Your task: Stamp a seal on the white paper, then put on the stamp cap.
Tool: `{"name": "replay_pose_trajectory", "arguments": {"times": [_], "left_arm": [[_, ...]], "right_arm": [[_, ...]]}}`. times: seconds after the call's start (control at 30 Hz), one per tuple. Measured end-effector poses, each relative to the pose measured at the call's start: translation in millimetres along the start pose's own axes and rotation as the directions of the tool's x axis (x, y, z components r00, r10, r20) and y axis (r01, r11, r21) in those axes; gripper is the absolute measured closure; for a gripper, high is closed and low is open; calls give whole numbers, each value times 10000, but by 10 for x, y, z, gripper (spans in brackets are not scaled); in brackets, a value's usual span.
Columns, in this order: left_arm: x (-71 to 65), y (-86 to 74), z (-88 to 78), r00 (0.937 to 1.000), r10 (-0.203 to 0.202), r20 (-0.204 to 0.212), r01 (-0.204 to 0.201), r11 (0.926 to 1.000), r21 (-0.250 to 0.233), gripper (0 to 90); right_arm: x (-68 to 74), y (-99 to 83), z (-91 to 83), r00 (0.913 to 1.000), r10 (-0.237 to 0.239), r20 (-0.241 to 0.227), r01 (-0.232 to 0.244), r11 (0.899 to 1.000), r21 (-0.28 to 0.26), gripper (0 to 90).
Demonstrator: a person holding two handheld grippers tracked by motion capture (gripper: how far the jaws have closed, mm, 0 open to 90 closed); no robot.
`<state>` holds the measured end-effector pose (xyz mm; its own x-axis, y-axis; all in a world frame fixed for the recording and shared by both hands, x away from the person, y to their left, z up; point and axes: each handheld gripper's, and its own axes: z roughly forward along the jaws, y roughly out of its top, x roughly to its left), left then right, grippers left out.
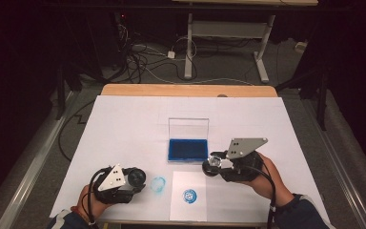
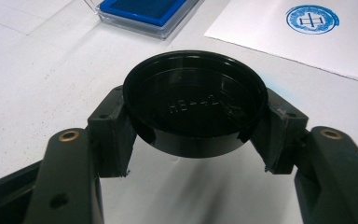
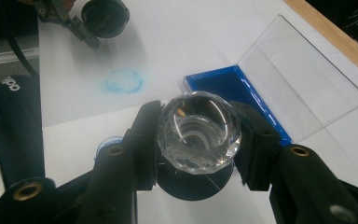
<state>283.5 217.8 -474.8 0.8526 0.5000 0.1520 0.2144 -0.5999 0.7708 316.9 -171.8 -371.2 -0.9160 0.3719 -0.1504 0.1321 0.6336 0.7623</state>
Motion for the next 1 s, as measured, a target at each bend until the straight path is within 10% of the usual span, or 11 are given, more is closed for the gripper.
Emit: {"name": "replay_pose_trajectory", "arguments": {"times": [1.0], "left_arm": [[-146,462,445,9926,460,1122,-422,9984,-364,365]], "right_arm": [[52,100,43,9996,-223,-186,215,9989,-427,564]]}}
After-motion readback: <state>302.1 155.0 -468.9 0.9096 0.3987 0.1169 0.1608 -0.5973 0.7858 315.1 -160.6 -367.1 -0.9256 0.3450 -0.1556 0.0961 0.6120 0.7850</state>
